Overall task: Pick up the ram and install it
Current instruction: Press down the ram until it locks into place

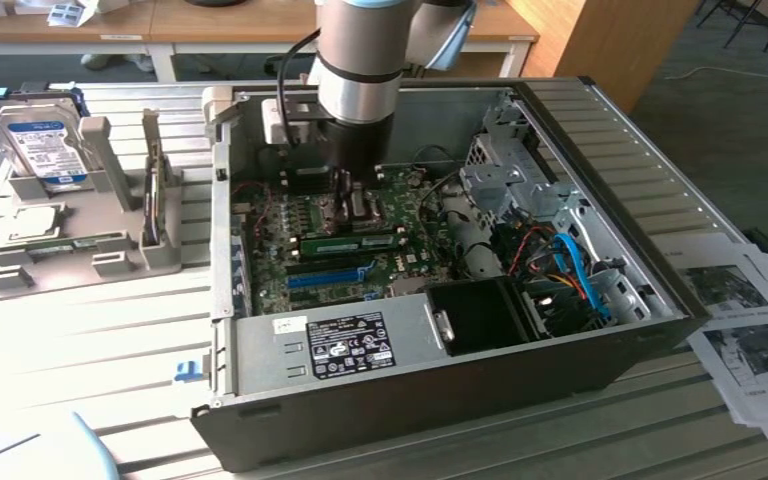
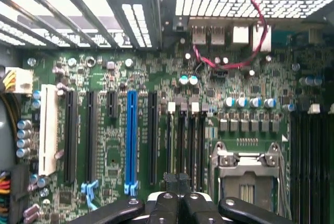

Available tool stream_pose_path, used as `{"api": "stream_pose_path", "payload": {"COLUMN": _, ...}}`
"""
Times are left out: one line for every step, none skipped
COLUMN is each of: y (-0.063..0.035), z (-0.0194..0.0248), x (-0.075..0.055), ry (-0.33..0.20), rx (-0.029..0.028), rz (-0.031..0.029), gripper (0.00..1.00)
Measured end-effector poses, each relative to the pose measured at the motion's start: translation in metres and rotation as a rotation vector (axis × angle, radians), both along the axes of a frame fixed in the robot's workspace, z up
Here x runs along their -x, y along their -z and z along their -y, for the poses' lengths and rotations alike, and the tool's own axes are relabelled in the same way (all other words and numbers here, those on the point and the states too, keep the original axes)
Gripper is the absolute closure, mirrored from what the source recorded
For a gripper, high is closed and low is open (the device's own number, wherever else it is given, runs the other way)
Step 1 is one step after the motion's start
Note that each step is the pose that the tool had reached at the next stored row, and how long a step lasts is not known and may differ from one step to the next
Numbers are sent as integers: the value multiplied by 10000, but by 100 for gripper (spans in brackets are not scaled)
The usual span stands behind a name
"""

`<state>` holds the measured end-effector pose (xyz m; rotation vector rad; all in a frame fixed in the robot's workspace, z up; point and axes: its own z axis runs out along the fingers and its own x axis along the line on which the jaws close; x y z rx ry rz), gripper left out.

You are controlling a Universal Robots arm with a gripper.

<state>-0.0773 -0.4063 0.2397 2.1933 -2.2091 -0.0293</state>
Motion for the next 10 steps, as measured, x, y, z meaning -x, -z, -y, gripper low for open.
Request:
{"api": "stream_pose_path", "payload": {"y": 0, "z": 0, "x": 18, "ry": 0, "rx": 0, "rz": 0, "gripper": 91}}
{"api": "stream_pose_path", "payload": {"y": 0, "z": 0, "x": 36, "ry": 0, "rx": 0, "rz": 0, "gripper": 91}}
{"api": "stream_pose_path", "payload": {"y": 0, "z": 0, "x": 54, "ry": 0, "rx": 0, "rz": 0, "gripper": 91}}
{"api": "stream_pose_path", "payload": {"y": 0, "z": 0, "x": 71, "ry": -1, "rx": 0, "rz": 0, "gripper": 91}}
{"api": "stream_pose_path", "payload": {"y": 0, "z": 0, "x": 88, "ry": -1, "rx": -1, "rz": 0, "gripper": 91}}
{"api": "stream_pose_path", "payload": {"y": 0, "z": -1, "x": 97, "ry": 0, "rx": -1, "rz": 1, "gripper": 91}}
{"api": "stream_pose_path", "payload": {"y": 0, "z": -1, "x": 99, "ry": 0, "rx": 0, "rz": 0, "gripper": 91}}
{"api": "stream_pose_path", "payload": {"y": 0, "z": -1, "x": 99, "ry": 0, "rx": 0, "rz": 0, "gripper": 91}}
{"api": "stream_pose_path", "payload": {"y": 0, "z": 0, "x": 100, "ry": -1, "rx": 1, "rz": -1, "gripper": 91}}
{"api": "stream_pose_path", "payload": {"y": 0, "z": 0, "x": 100, "ry": -1, "rx": 1, "rz": 0, "gripper": 91}}
